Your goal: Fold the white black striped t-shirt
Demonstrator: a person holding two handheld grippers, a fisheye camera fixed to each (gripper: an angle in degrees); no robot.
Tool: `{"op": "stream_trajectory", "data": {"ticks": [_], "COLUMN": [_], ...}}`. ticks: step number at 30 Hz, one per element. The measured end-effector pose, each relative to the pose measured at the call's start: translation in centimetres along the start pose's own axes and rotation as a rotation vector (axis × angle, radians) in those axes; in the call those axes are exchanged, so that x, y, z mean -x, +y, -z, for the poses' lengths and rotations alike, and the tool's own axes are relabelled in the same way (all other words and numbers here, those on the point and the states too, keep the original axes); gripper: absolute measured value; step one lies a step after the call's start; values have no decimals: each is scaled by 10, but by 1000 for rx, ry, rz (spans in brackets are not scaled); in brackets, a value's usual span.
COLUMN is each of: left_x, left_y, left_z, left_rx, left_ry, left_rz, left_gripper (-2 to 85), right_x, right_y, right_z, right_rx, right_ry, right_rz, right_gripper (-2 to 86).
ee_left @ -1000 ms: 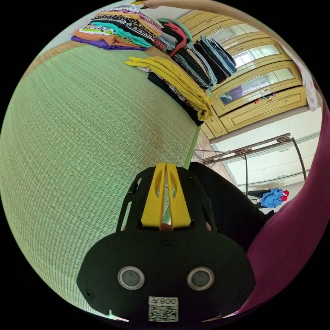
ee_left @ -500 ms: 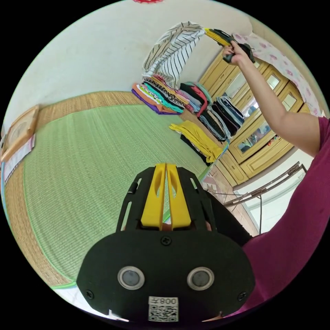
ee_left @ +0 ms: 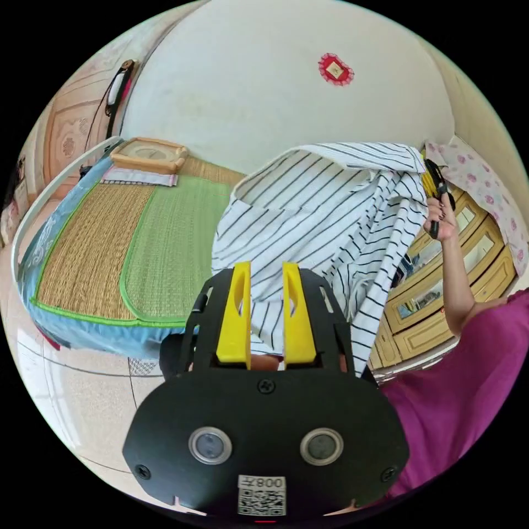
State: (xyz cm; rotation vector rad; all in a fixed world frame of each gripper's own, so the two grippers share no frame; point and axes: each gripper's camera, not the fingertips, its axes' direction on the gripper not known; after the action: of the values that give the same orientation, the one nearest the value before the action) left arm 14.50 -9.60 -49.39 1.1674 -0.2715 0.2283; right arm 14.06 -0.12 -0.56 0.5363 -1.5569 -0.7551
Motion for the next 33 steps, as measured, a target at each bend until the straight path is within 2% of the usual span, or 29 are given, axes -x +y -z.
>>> {"op": "stream_trajectory", "data": {"ticks": [5, 9, 15, 20, 22, 28, 33], "left_x": [52, 82, 94, 96, 101, 119, 109], "left_y": [12, -2, -42, -65, -69, -89, -135], "left_z": [10, -7, -25, -23, -25, -47, -95], "left_rx": [66, 90, 87, 82, 101, 199, 347], "left_ry": [6, 198, 341, 368, 372, 325, 250], "left_rz": [50, 67, 32, -13, -9, 18, -42], "left_gripper": [91, 92, 91, 88, 87, 86, 90], "right_x": [19, 48, 85, 83, 44, -72, -100], "right_y": [-4, -23, -58, -68, -52, 15, 26], "right_z": [-38, -54, -51, -33, -10, 45, 72], "right_rx": [75, 129, 158, 219, 196, 78, 33], "right_ry": [-93, -110, -34, 127, 241, 228, 252], "right_rz": [28, 91, 195, 222, 119, -227, -296], "right_gripper": [6, 6, 6, 8, 8, 7, 7]}}
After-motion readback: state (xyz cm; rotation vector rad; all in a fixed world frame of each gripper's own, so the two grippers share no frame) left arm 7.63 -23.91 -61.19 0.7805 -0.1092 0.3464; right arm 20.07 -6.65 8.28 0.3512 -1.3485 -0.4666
